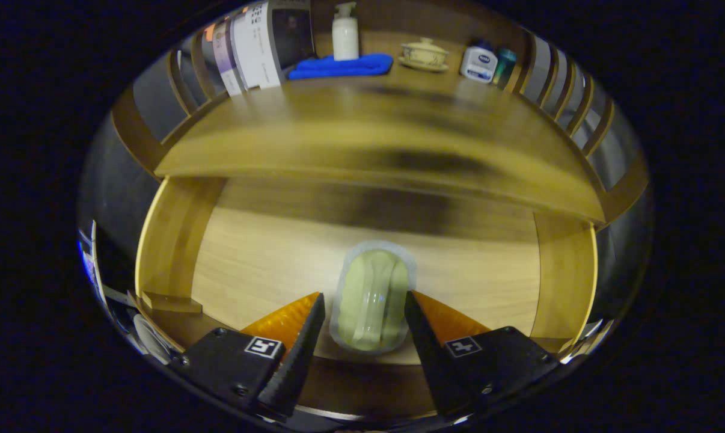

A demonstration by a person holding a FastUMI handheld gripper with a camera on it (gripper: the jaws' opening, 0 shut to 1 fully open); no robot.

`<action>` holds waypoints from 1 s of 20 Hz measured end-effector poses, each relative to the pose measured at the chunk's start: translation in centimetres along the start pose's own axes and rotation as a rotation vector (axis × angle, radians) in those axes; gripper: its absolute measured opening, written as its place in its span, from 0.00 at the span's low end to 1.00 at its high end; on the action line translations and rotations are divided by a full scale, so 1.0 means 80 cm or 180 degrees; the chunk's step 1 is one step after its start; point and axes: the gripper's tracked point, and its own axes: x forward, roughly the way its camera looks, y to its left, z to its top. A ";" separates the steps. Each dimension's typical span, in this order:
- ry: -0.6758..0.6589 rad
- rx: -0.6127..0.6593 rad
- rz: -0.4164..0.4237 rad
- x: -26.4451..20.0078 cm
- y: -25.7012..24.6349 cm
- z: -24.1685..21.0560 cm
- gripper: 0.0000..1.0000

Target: Pull open the drawer, take out the items inside it, and place them on the countertop above the cabinet.

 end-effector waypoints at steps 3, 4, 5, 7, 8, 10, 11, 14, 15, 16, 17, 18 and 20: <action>0.0155 0.0023 -0.0157 0.012 -0.008 -0.005 0.54; 0.0228 0.0027 -0.0132 0.013 -0.007 -0.008 0.44; 0.0231 0.0062 -0.0127 0.013 -0.007 -0.004 0.35; 0.0242 0.0070 -0.0103 0.014 -0.008 -0.001 0.27; 0.0275 0.0100 -0.0056 0.010 -0.006 -0.002 0.22; 0.0240 0.0119 0.0026 -0.003 -0.005 0.001 0.20; 0.0162 0.0102 0.0010 -0.013 -0.011 0.004 0.20; 0.0009 0.0125 0.0039 -0.051 -0.017 0.016 0.19; -0.0045 0.0115 0.0052 -0.063 -0.019 0.021 0.19; -0.0093 0.0131 0.0061 -0.074 -0.020 0.025 0.19; -0.0129 0.0124 0.0092 -0.085 -0.019 0.027 0.19; -0.0160 0.0117 0.0102 -0.098 -0.020 0.030 0.19; -0.0212 0.0070 0.0103 -0.118 -0.020 0.039 0.20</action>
